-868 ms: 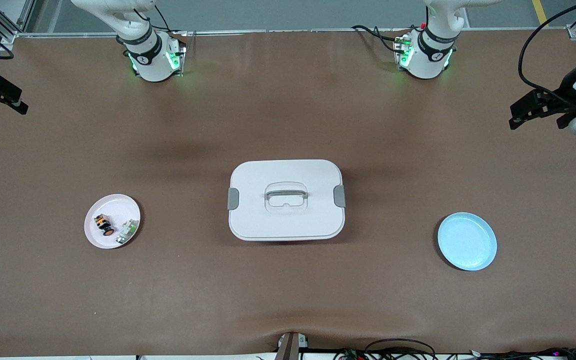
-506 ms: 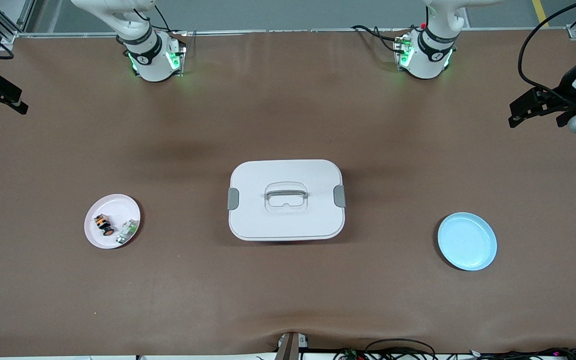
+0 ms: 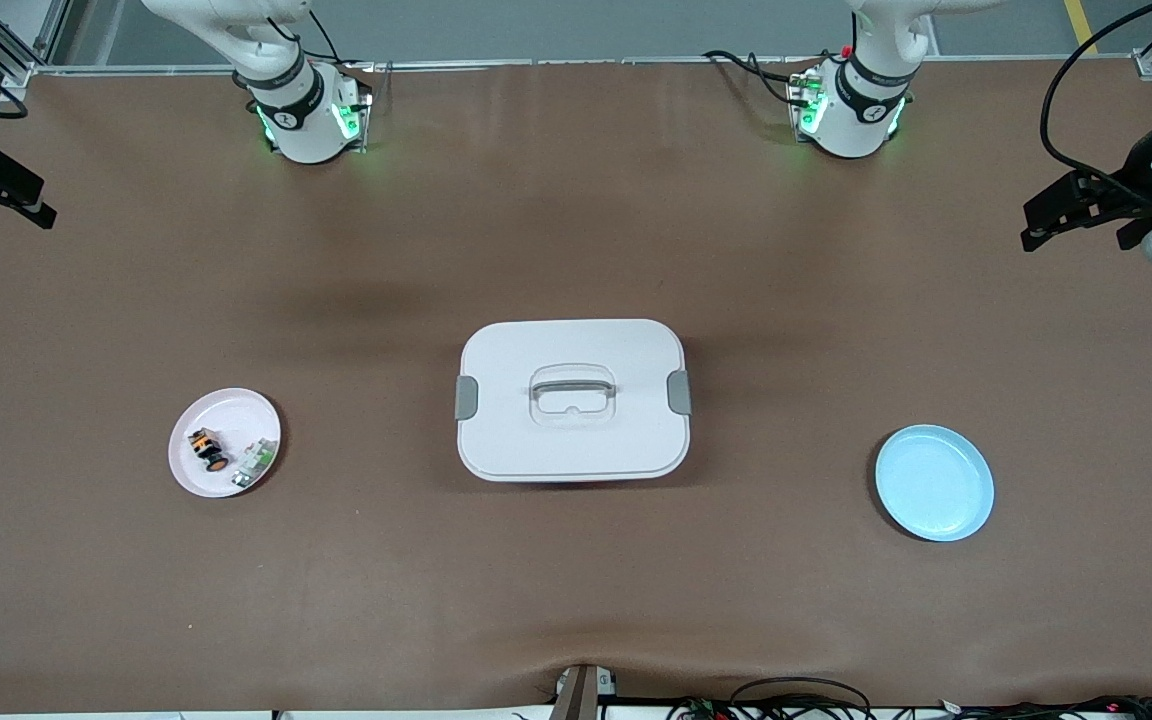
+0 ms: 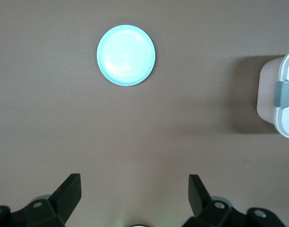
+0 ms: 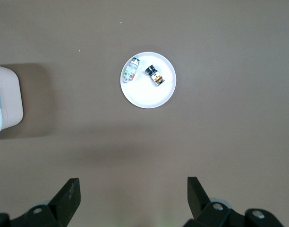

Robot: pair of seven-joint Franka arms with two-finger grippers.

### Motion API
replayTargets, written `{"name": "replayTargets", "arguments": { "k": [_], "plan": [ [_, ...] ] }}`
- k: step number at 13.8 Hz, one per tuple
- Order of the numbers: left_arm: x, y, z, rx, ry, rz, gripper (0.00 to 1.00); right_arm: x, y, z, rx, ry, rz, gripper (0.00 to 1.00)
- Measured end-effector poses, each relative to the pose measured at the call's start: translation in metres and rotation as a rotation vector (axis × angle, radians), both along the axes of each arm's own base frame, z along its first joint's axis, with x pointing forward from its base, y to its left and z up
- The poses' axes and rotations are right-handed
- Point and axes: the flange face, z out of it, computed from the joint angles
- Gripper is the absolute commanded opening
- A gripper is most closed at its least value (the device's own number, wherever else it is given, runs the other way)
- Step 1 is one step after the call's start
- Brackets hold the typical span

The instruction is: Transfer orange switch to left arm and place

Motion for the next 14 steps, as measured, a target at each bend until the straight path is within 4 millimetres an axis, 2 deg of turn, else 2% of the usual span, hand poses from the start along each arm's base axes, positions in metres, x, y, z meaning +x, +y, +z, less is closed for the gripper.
{"name": "replayTargets", "arguments": {
  "k": [6,8,10,14],
  "plan": [
    [-0.005,-0.001,-0.003,0.004,0.041,0.001,1.0,0.0,0.001,-0.001,0.0,0.003,0.002,1.0],
    [-0.005,-0.001,-0.003,0.004,0.042,0.002,1.0,0.005,0.005,-0.008,0.0,0.014,0.012,1.0],
    [-0.004,-0.003,-0.004,0.004,0.044,-0.001,1.0,0.021,0.01,-0.026,-0.001,0.023,0.022,1.0],
    [-0.001,-0.004,-0.01,0.004,0.056,-0.003,1.0,0.064,0.009,-0.089,-0.001,0.069,0.024,1.0]
  ]
}}
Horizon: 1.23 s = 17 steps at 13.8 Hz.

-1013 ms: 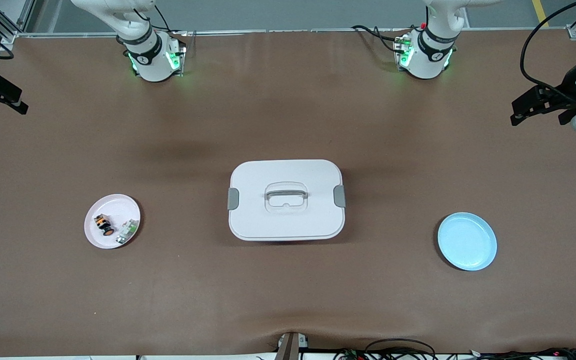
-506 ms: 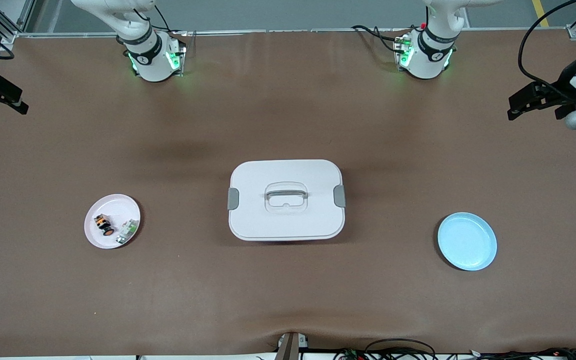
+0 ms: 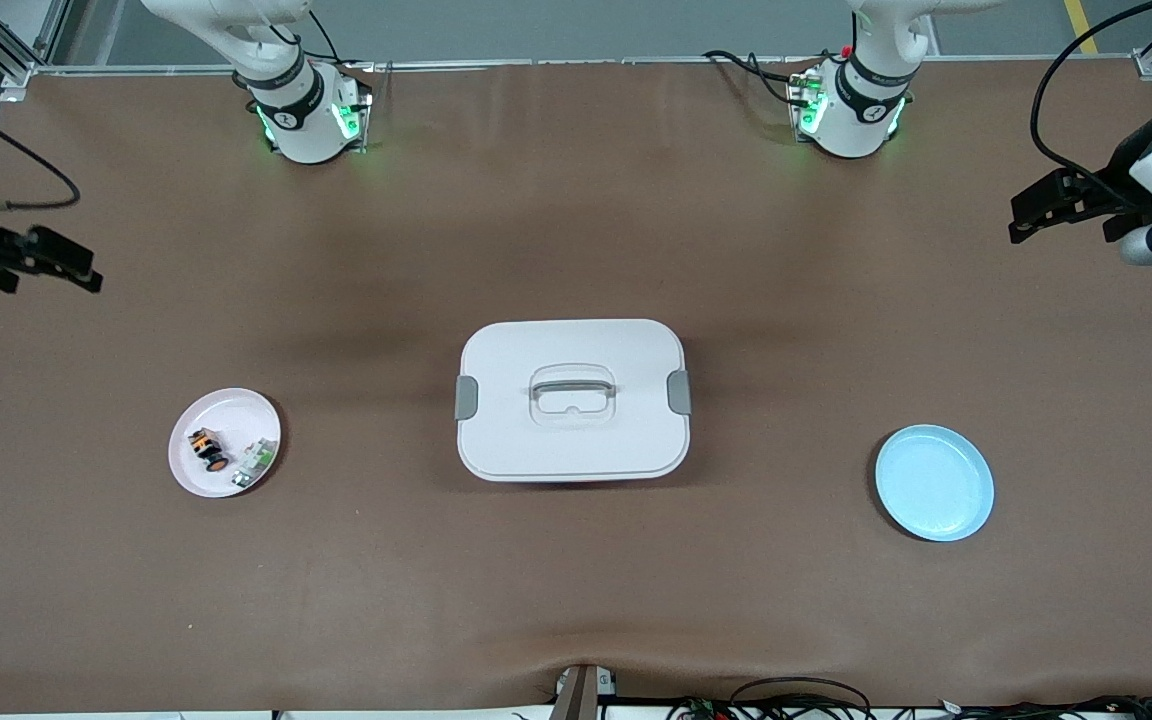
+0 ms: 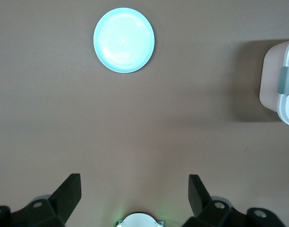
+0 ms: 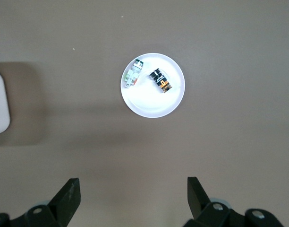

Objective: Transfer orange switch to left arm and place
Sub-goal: 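Move the right gripper over the pink plate toward the orange switch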

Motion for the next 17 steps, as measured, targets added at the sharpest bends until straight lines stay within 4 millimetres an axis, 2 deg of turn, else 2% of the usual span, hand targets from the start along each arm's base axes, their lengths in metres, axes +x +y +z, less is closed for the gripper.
{"name": "replayTargets", "arguments": {
  "k": [3,5,7,8,10,12,14,17],
  "plan": [
    [0.001,0.0,-0.002,0.0,0.004,0.0,1.0,0.021,-0.006,-0.044,-0.001,0.041,-0.015,1.0],
    [0.003,0.0,-0.006,0.0,0.01,-0.001,1.0,0.029,-0.02,-0.074,-0.004,0.077,-0.089,1.0],
    [0.005,-0.001,-0.01,0.0,0.017,-0.001,1.0,0.036,-0.037,-0.109,-0.012,0.108,-0.218,1.0],
    [0.006,-0.001,-0.01,0.0,0.018,0.0,1.0,0.037,-0.041,-0.128,-0.02,0.119,-0.301,1.0],
    [0.006,0.0,-0.011,0.0,0.019,0.002,1.0,0.038,-0.041,-0.152,-0.041,0.131,-0.485,1.0],
    [0.007,0.001,-0.012,0.009,0.02,0.003,1.0,0.038,-0.039,-0.162,-0.056,0.119,-0.652,1.0],
    [0.008,0.002,-0.012,0.013,0.02,0.004,1.0,0.042,-0.044,-0.166,-0.053,0.074,-0.727,1.0],
    [0.008,0.002,-0.006,0.013,0.006,0.004,1.0,0.046,-0.073,-0.175,-0.035,-0.002,-0.792,1.0]
  ]
}}
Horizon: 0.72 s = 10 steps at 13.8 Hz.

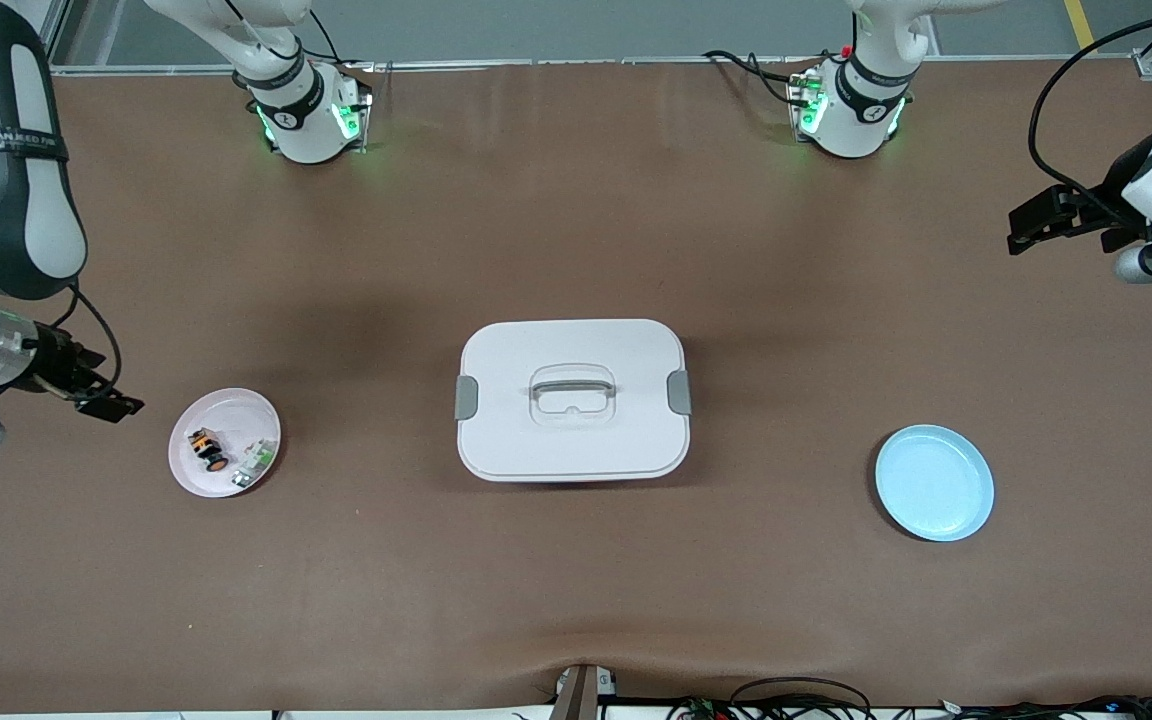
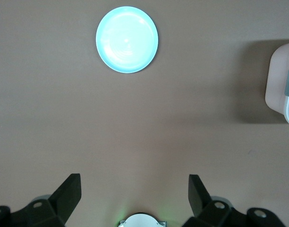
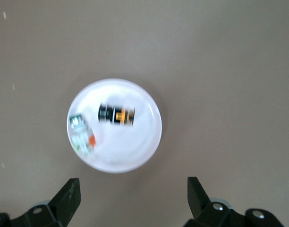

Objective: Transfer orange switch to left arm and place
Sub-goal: 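Move the right gripper over the pink plate toward the orange switch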

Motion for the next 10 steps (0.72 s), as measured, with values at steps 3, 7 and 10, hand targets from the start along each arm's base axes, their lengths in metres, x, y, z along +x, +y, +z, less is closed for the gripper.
{"name": "replayTargets", "arguments": {
  "k": [3,7,10],
  "plan": [
    [0.0,0.0,0.004,-0.001,-0.008,0.0,1.0,0.009,-0.013,-0.041,-0.009,-0.036,-0.038,1.0],
    [-0.001,0.004,0.014,-0.001,-0.034,0.009,1.0,0.016,-0.007,-0.096,-0.007,-0.006,-0.107,1.0],
    [0.0,0.01,0.018,-0.002,-0.05,0.019,1.0,0.02,-0.004,-0.111,0.001,-0.021,-0.121,1.0]
  ]
}}
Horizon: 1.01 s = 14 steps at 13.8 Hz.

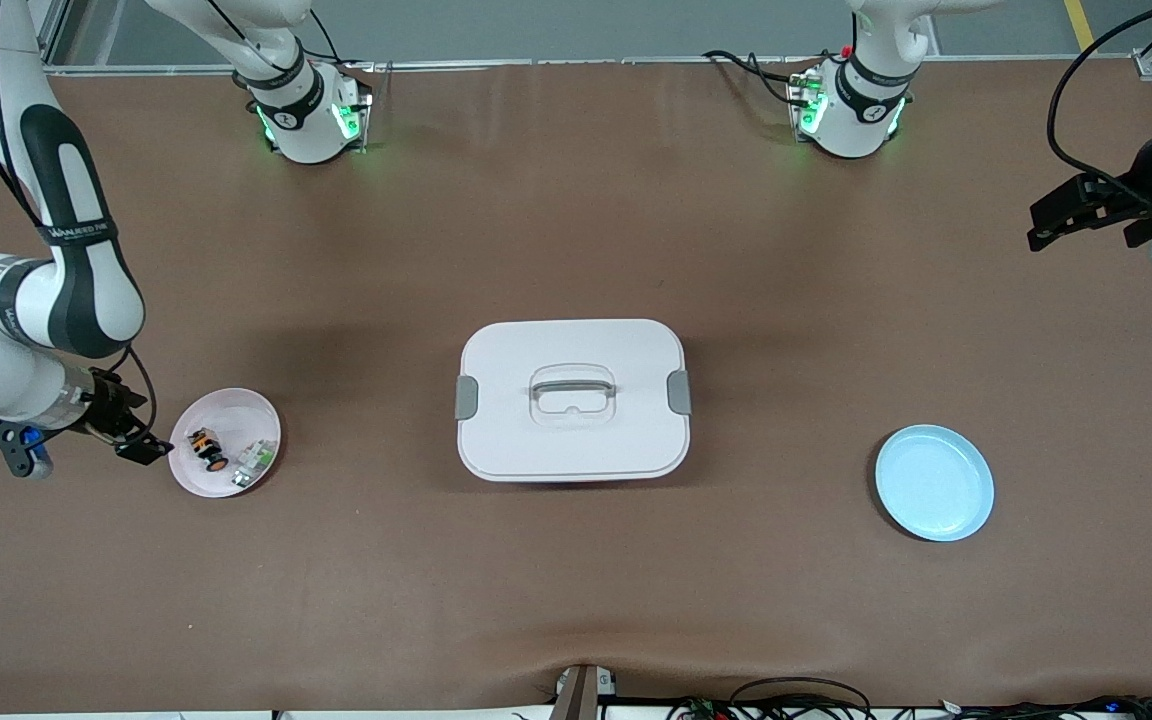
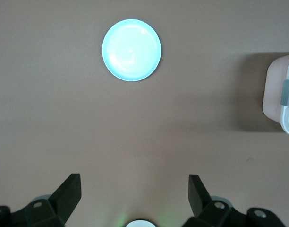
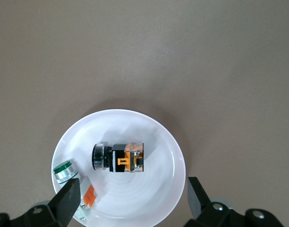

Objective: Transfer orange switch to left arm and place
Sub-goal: 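Move the right gripper over the pink plate toward the orange switch, then lower the right gripper and close it on the black-orange switch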

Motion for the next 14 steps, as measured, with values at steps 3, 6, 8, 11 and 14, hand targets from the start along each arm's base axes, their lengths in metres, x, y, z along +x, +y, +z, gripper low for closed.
{"name": "replayTargets", "arguments": {
  "k": [3,6,8,11,14],
  "plan": [
    [0.002,0.002,-0.002,0.0,-0.005,0.004,1.0,0.005,0.007,-0.002,-0.003,-0.033,0.004,1.0],
    [0.002,0.002,-0.002,0.0,-0.005,0.004,1.0,0.012,0.019,-0.004,-0.009,-0.067,0.021,1.0],
    [0.003,0.003,-0.003,0.0,-0.007,0.005,1.0,0.016,0.025,-0.015,-0.013,-0.085,0.029,1.0],
    [0.004,0.008,-0.005,0.002,-0.007,0.013,1.0,0.016,0.026,-0.044,-0.014,-0.075,0.03,1.0],
    [0.007,0.011,-0.007,0.001,-0.01,0.019,1.0,0.014,0.025,-0.06,-0.012,-0.051,0.028,1.0]
  ]
}}
